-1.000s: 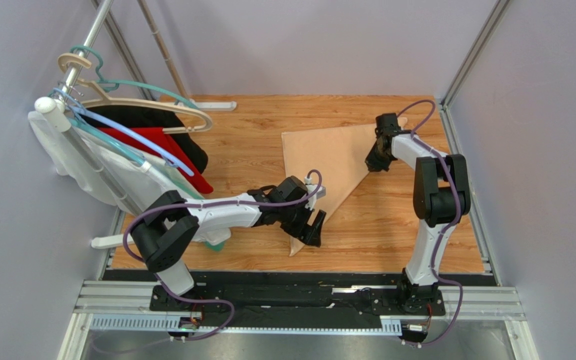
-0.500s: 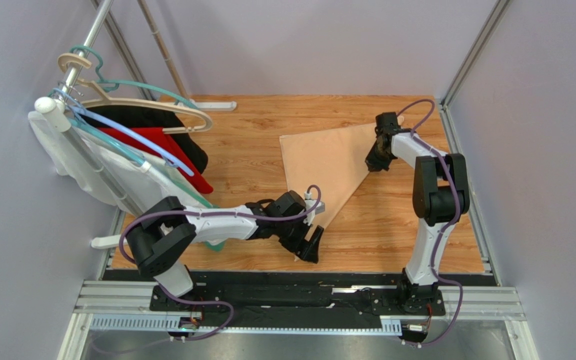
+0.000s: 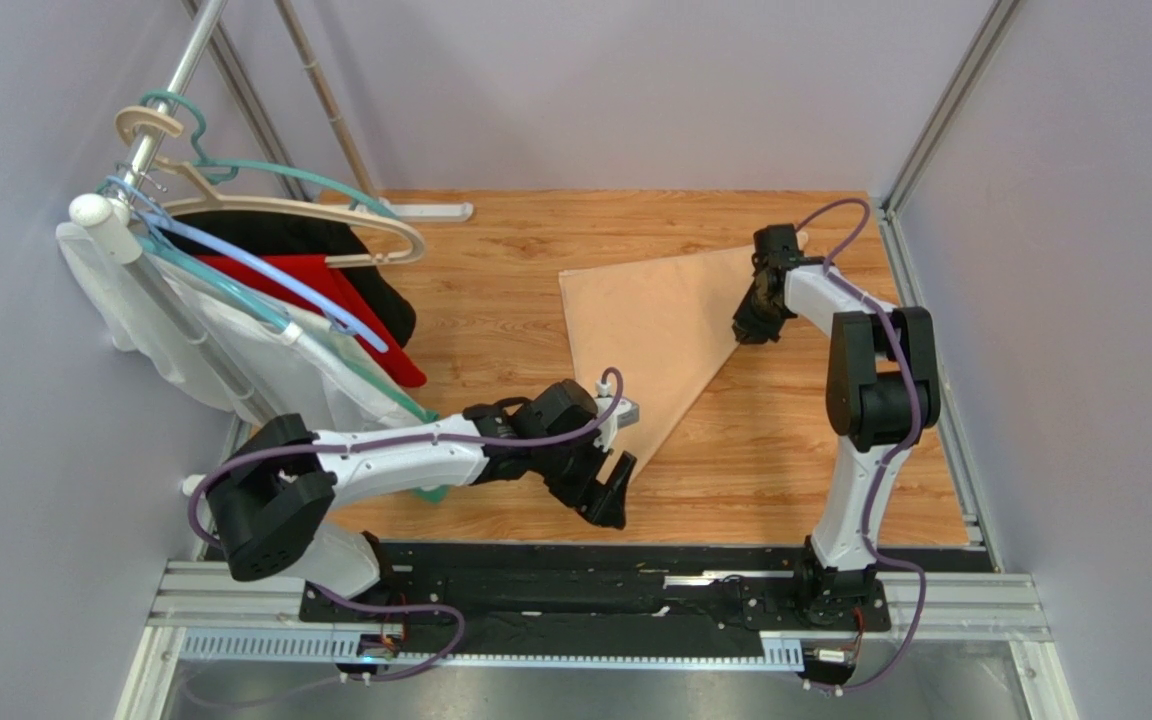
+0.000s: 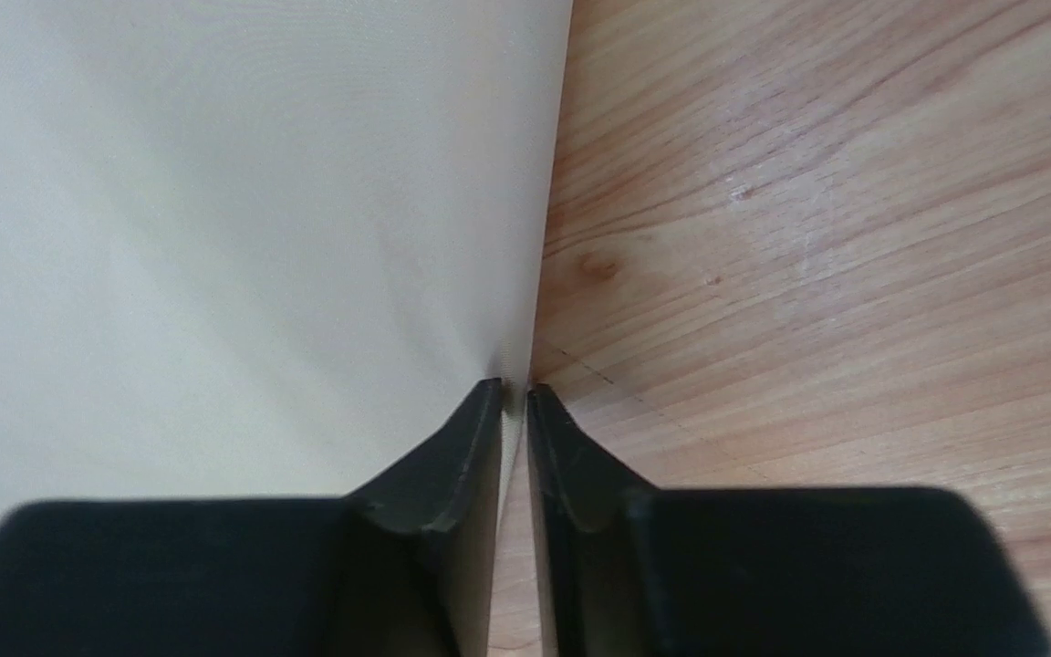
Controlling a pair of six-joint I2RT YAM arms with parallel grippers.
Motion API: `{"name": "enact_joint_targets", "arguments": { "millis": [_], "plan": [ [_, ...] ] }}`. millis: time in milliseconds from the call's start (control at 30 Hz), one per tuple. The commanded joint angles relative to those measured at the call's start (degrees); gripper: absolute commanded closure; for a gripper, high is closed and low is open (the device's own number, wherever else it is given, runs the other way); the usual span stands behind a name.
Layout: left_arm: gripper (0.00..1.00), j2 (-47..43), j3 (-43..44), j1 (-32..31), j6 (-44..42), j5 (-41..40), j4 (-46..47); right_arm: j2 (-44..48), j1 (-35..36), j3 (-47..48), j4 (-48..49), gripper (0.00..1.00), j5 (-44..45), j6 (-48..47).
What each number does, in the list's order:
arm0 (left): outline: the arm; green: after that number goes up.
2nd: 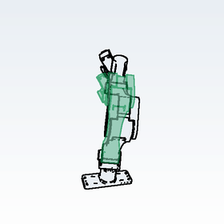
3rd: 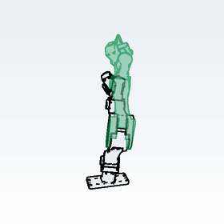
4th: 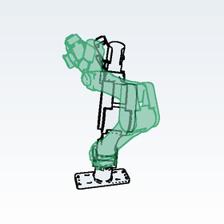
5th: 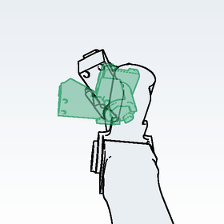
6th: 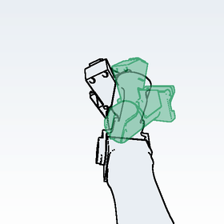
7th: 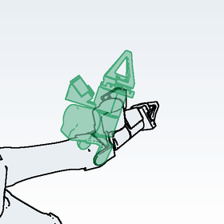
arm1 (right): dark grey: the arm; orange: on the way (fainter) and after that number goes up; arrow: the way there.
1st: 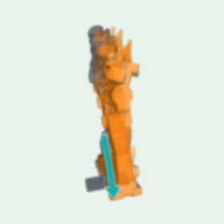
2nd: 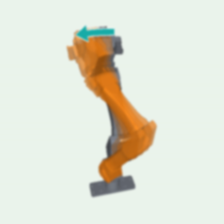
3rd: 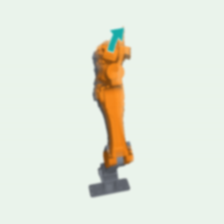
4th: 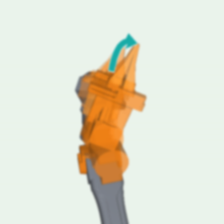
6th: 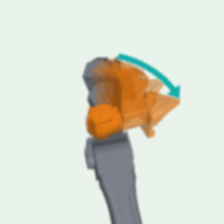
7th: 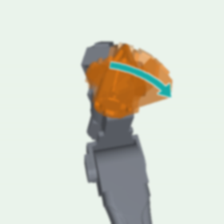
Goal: Fold the napkin, place the utensils inside, and roll it up
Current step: Fold the napkin, then grab a utensil with the right arm
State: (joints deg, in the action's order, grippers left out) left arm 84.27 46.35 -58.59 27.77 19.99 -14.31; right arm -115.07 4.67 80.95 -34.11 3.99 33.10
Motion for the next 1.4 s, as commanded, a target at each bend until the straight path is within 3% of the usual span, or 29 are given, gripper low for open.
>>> {"name": "enact_joint_targets", "arguments": {
  "millis": [0, 33, 133, 267, 500, 700, 1367],
  "plan": [
    [0.14, -3.76, 9.53, -0.47, -3.5, -1.62, -8.88, 3.61, -0.89, -0.35, -3.77, 0.75, -0.21, -2.43],
    [0.14, -3.85, 11.38, -0.47, -4.21, -1.44, -13.16, 5.53, -0.97, -0.18, -4.64, 0.65, -0.38, -2.95],
    [0.13, -3.24, 19.46, -0.47, -8.33, -1.62, -22.65, 9.06, -1.94, 0.0, -7.27, 0.52, -0.82, -5.06],
    [0.12, -2.53, 29.48, 0.66, -14.66, -3.2, -29.99, 18.53, -6.05, -3.15, -11.59, 0.5, 0.4, -7.35],
    [0.12, -1.65, 29.51, 9.27, -17.13, 1.89, -26.92, 28.75, -18.1, -12.82, -14.14, 0.48, 3.92, -9.36],
    [0.12, -2.71, 26.96, 12.88, -17.93, 7.5, -25.6, 25.6, -24.53, -15.47, -12.57, 0.46, 2.43, -16.57],
    [0.12, -5.17, 23.79, 15.69, -15.73, 13.41, -22.43, 14.26, -24.79, -16.0, -0.7, 0.51, -5.13, -32.84]
  ]
}}
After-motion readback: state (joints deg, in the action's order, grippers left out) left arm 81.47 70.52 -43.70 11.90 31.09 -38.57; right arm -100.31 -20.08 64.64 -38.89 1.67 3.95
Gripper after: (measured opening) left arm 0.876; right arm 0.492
